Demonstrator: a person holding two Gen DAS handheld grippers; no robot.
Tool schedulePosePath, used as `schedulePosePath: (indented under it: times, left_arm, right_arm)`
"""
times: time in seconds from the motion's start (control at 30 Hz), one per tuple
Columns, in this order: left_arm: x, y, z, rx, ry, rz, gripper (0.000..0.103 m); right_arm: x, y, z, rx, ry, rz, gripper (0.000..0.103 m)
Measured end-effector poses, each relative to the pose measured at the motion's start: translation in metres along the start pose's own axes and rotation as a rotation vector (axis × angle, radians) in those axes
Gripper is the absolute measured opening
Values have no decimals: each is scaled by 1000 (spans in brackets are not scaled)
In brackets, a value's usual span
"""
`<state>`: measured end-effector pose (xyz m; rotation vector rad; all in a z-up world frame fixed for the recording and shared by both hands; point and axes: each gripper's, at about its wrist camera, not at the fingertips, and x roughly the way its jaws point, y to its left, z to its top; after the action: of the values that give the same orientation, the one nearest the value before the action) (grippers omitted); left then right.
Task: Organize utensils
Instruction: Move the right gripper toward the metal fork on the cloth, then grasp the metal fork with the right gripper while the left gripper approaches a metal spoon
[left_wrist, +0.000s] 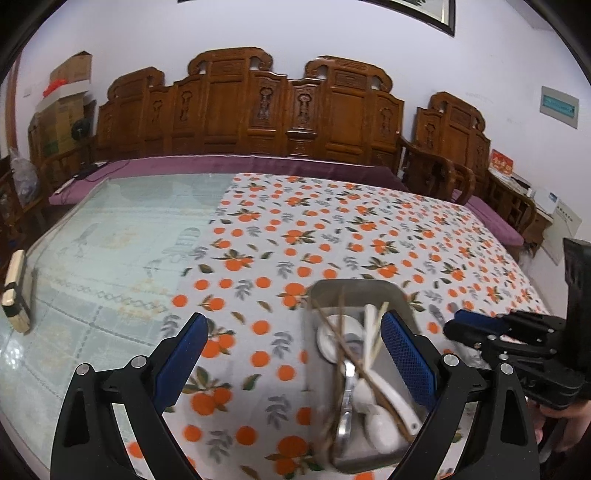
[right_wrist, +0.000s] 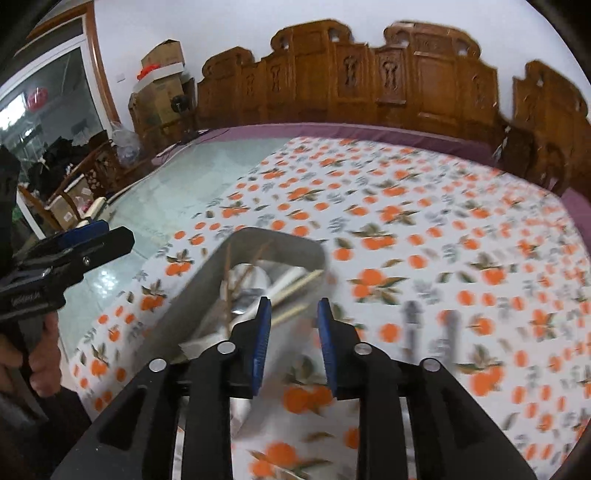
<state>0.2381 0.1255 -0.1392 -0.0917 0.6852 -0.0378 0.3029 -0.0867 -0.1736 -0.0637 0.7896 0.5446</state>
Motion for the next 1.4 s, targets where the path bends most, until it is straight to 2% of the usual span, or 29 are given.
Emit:
schedulePosePath:
  times: [0.1, 0.17, 0.27, 0.57, 0.8, 0.9, 1.0, 1.03, 1.1, 1.3, 1.4]
  left_arm:
    - [0, -18, 0, 37, -7, -16, 91]
    - [1, -28, -1, 50, -6, -26, 91]
    - [4, -43, -2, 74, 2, -44, 91]
    - [11, -85, -12, 124, 14, -85, 91]
    - [13, -114, -23, 193, 17, -98, 91]
    - [14, -119, -26, 206, 24, -103, 91]
    - [14, -123, -28, 216, 26, -107, 91]
    - [14, -124, -29, 220, 27, -107, 91]
    - [16, -126, -31, 227, 35, -106, 91]
    - [17, -128, -32, 234, 42, -107, 91]
    - [16, -132, -33, 240, 44, -108, 91]
  right_arm:
    - [-18, -17, -7, -18, -15, -47, 42]
    - [-28, -29, -13, -28, -23, -86, 55]
    - [-41, -47, -23, -31, -25, -139, 61]
    - [-50, -108, -56, 34, 23, -226, 61]
    - [-27, -117, -74, 57, 77, -206, 61]
    - [-12, -115, -77, 44, 103, -194, 56]
    - [3, -112, -73, 31, 123, -176, 46]
    - [7, -111, -72, 28, 129, -166, 40]
    - [16, -110, -69, 26, 150, -140, 37]
    - [28, -100, -69, -59, 207, -182, 29]
    - [25, -103, -70, -59, 233, -172, 18]
